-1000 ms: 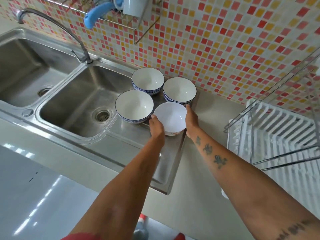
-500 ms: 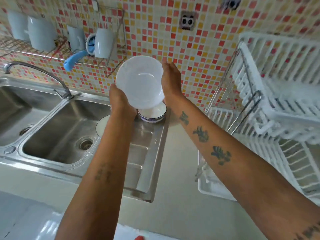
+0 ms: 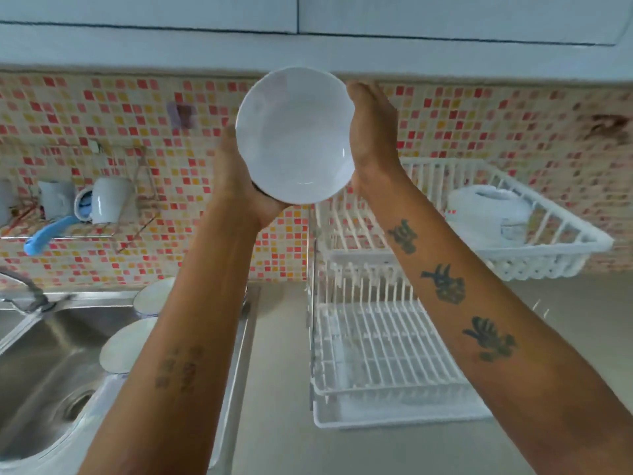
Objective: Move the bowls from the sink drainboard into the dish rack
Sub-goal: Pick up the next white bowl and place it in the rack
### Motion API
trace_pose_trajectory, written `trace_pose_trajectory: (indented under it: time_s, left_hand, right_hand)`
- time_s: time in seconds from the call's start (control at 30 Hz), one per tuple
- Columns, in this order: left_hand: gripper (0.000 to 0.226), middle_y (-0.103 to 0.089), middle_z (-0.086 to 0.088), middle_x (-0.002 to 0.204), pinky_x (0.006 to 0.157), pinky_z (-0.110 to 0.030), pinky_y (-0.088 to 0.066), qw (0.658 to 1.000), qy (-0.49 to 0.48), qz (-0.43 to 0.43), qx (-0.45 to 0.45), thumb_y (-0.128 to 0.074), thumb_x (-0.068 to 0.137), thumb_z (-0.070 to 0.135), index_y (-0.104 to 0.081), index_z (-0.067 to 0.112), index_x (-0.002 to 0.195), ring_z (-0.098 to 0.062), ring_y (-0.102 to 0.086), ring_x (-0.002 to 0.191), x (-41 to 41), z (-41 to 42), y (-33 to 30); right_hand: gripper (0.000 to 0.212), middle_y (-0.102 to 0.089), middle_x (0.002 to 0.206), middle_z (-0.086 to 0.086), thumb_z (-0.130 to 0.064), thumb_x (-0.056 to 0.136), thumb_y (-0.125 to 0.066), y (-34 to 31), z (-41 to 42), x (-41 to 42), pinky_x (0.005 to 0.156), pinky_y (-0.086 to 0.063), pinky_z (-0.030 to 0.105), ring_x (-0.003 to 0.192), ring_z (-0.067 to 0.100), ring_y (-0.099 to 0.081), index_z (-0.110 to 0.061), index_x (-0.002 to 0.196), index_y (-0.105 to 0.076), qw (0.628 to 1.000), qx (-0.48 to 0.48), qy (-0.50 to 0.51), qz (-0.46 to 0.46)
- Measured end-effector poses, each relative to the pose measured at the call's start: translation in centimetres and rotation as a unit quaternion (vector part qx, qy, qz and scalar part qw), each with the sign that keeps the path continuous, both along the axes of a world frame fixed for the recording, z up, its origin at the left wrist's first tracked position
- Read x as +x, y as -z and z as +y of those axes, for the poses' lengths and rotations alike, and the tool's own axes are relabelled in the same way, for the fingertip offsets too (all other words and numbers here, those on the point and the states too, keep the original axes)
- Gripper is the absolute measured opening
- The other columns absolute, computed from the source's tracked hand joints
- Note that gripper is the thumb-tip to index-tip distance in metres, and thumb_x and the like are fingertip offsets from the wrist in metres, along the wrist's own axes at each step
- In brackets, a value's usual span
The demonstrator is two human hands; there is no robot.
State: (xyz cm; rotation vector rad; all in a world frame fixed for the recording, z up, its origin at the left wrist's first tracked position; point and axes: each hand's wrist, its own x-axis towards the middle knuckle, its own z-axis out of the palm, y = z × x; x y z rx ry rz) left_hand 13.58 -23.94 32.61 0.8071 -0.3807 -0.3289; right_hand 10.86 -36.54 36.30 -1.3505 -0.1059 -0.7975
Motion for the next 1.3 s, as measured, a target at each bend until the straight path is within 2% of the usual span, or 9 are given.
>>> trace_pose_trajectory:
  time_s: [0.23,0.37,0.43,0.57,0.67,0.8,0.9,1.13,1.3]
  left_hand:
    - [0.067,-0.062,-0.013,0.128,0.084,-0.061,-0.053,0.975,0.182,-0.038,0.125,-0.033,0.088,0.066,-0.053,0.026,0.138,-0.043,-0.062,0.111,-2.1,-11.6,-1.9]
    - [0.079,-0.057,-0.016,0.137,0.087,-0.063,-0.051,0.968,0.171,-0.066,0.173,-0.031,0.084,0.077,-0.052,0.023,0.138,-0.044,-0.06,0.117,-2.4,-17.4,-1.9]
    - [0.079,-0.06,-0.015,0.132,0.085,-0.061,-0.054,0.962,0.098,-0.127,0.222,-0.036,0.081,0.08,-0.055,0.023,0.134,-0.041,-0.062,0.114,-2.7,-19.5,-1.9]
    - [0.044,-0.062,-0.002,0.104,0.075,-0.039,-0.061,0.893,-0.078,-0.299,0.326,-0.062,0.083,0.06,-0.054,0.024,0.108,-0.019,-0.067,0.089,-3.0,-22.5,-1.2]
    - [0.075,-0.058,-0.004,0.115,0.076,-0.034,-0.058,0.833,-0.129,-0.391,0.37,-0.077,0.066,0.061,-0.041,0.022,0.119,-0.019,-0.065,0.095,-1.8,-24.6,0.5]
    - [0.083,-0.046,-0.004,0.126,0.087,-0.033,-0.047,0.739,-0.153,-0.497,0.428,-0.084,0.061,0.054,-0.039,0.02,0.123,-0.021,-0.048,0.11,-0.6,-26.8,2.3]
    - [0.09,-0.039,-0.007,0.132,0.095,-0.031,-0.037,0.683,-0.145,-0.548,0.46,-0.088,0.061,0.046,-0.038,0.011,0.127,-0.023,-0.038,0.118,0.0,-27.7,3.4]
    - [0.094,-0.034,-0.009,0.131,0.099,-0.03,-0.035,0.637,-0.111,-0.547,0.532,-0.089,0.059,0.044,-0.035,0.007,0.126,-0.025,-0.035,0.119,0.9,-28.4,4.8]
    - [0.092,-0.034,-0.009,0.132,0.098,-0.027,-0.029,0.641,-0.104,-0.535,0.541,-0.088,0.062,0.042,-0.034,0.007,0.128,-0.025,-0.034,0.122,0.8,-28.2,5.3]
  right_hand:
    - [0.029,-0.058,0.073,-0.005,-0.008,0.09,-0.048,-0.1,-13.4,-4.2,0.07,-0.042,0.027,0.073,0.015,-0.053,-0.022,0.067,-0.059,0.992,0.014,0.116,-0.045]
    - [0.019,-0.054,0.078,0.003,-0.018,0.087,-0.047,0.7,-19.6,-5.6,0.069,-0.04,0.032,0.079,0.02,-0.05,-0.017,0.069,-0.053,0.989,0.054,0.14,-0.006]
    - [0.019,-0.049,0.077,0.006,-0.022,0.087,-0.045,1.0,-22.0,-6.0,0.065,-0.038,0.032,0.075,0.021,-0.047,-0.014,0.069,-0.047,0.984,0.057,0.162,0.039]
    - [0.023,-0.055,0.076,0.004,-0.031,0.086,-0.046,1.6,-24.2,-6.4,0.057,-0.039,0.025,0.064,0.018,-0.052,-0.018,0.069,-0.052,0.983,0.031,0.148,0.106]
    - [0.021,-0.061,0.084,0.003,-0.036,0.088,-0.05,2.6,-25.1,-6.0,0.055,-0.041,0.023,0.064,0.014,-0.057,-0.017,0.084,-0.058,0.976,0.01,0.167,0.142]
    - [0.027,-0.062,0.086,0.005,-0.042,0.079,-0.06,4.6,-26.4,-5.0,0.07,-0.051,0.04,0.076,0.024,-0.063,-0.016,0.083,-0.055,0.964,-0.024,0.212,0.159]
    - [0.022,-0.066,0.097,0.007,-0.037,0.077,-0.065,6.1,-27.0,-4.5,0.075,-0.052,0.04,0.081,0.022,-0.063,-0.017,0.084,-0.057,0.961,-0.046,0.213,0.173]
    - [0.029,-0.064,0.112,0.006,-0.021,0.085,-0.058,7.2,-28.2,-3.3,0.057,-0.048,0.027,0.075,0.018,-0.061,-0.015,0.114,-0.06,0.943,-0.079,0.191,0.259]
    - [0.032,-0.063,0.118,0.007,-0.023,0.087,-0.055,7.3,-28.2,-3.2,0.047,-0.042,0.025,0.078,0.023,-0.063,-0.018,0.119,-0.058,0.937,-0.094,0.175,0.286]
